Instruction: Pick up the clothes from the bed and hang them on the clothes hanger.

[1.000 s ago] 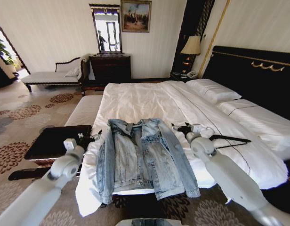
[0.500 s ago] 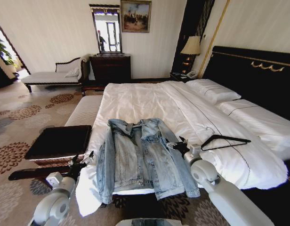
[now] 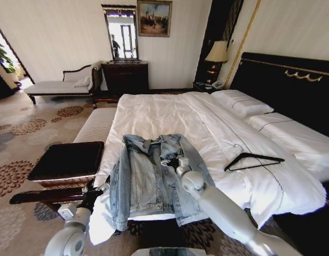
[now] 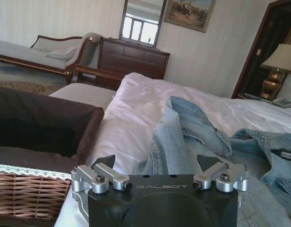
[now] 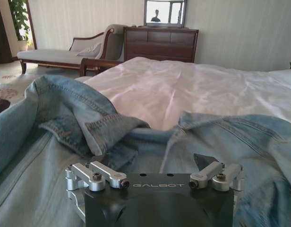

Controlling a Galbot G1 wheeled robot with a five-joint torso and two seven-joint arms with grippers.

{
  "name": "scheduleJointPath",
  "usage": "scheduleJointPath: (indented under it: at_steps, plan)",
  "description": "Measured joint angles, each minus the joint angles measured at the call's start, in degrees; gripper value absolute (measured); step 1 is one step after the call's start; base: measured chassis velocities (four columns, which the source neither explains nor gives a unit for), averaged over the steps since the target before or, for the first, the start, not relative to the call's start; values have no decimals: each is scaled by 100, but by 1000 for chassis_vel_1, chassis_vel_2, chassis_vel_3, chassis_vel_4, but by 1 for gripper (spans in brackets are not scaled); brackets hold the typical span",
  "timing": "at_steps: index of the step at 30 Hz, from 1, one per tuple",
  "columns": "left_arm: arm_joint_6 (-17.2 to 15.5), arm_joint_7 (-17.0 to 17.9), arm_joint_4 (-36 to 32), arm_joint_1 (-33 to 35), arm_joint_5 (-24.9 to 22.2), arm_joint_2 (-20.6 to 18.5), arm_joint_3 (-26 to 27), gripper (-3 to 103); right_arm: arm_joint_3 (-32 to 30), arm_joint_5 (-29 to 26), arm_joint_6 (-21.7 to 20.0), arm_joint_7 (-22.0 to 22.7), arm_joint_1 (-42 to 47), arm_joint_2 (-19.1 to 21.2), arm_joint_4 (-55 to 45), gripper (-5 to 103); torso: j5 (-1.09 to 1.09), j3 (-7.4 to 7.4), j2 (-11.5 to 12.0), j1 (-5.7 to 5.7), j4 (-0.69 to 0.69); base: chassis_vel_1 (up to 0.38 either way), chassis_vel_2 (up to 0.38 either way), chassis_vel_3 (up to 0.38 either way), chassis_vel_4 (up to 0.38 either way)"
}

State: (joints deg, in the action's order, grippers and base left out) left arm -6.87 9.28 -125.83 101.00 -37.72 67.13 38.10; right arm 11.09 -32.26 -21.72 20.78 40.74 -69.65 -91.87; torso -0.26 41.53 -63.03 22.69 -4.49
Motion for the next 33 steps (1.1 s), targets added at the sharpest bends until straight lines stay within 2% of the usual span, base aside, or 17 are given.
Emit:
scheduleJointPath:
  at_steps: [1,2,4,11,14,16,19,21,25,27,28,31,32,33]
  plan:
    - [0,0,0,0,0,0,0,99,0,0,0,0,0,0,0,98,0,0,0,0,0,0,0,0,0]
    - [-6,13,-8,-11,18,-6,-53,99,53,84,63,63,-170,-250,333,98,-1,0,0,0,-1,0,0,0,0]
    - [-14,25,6,-36,39,-15,-107,99,145,222,157,127,-383,-501,764,96,-2,0,0,0,-2,0,0,0,0]
    - [-26,33,67,-63,41,-11,-161,99,235,637,320,249,-669,-788,1405,95,-1,-1,0,0,-2,0,0,0,0]
    - [-26,34,89,-82,68,-4,-160,99,234,1012,365,396,-762,-919,1808,95,-1,-1,0,0,-3,0,0,0,0]
    - [-26,34,89,-82,68,-6,-158,99,234,1028,364,416,-772,-930,1842,93,0,-1,0,0,-3,0,0,0,0]
    - [-28,34,76,-105,46,-42,-144,99,226,1080,344,508,-851,-1031,2178,78,0,-1,0,-1,-3,0,0,0,0]
    - [-30,35,73,-121,35,-54,-144,99,222,1080,337,515,-874,-1067,2264,78,0,-1,0,-1,-3,0,0,0,0]
    - [-42,44,69,-170,21,-72,-184,99,196,1081,341,588,-966,-1201,2574,57,0,-1,0,-1,-2,0,0,0,0]
    - [-42,45,70,-174,21,-72,-193,99,192,1082,348,592,-986,-1222,2637,57,0,-1,0,-1,-2,0,0,0,0]
    - [-43,45,77,-174,19,-70,-194,96,188,1073,361,598,-1008,-1247,2699,46,0,-1,0,-1,-2,0,0,0,0]
    - [-43,45,83,-166,7,-66,-195,99,179,1051,371,612,-1021,-1260,2729,40,0,-1,0,-1,-2,0,0,0,0]
    - [-43,44,94,-160,2,-62,-195,103,170,1017,377,623,-1032,-1267,2756,35,0,-1,0,-1,-2,0,0,0,0]
    - [-43,42,103,-158,0,-62,-195,100,165,996,382,628,-1039,-1270,2773,28,0,-1,0,-1,-2,0,0,0,0]
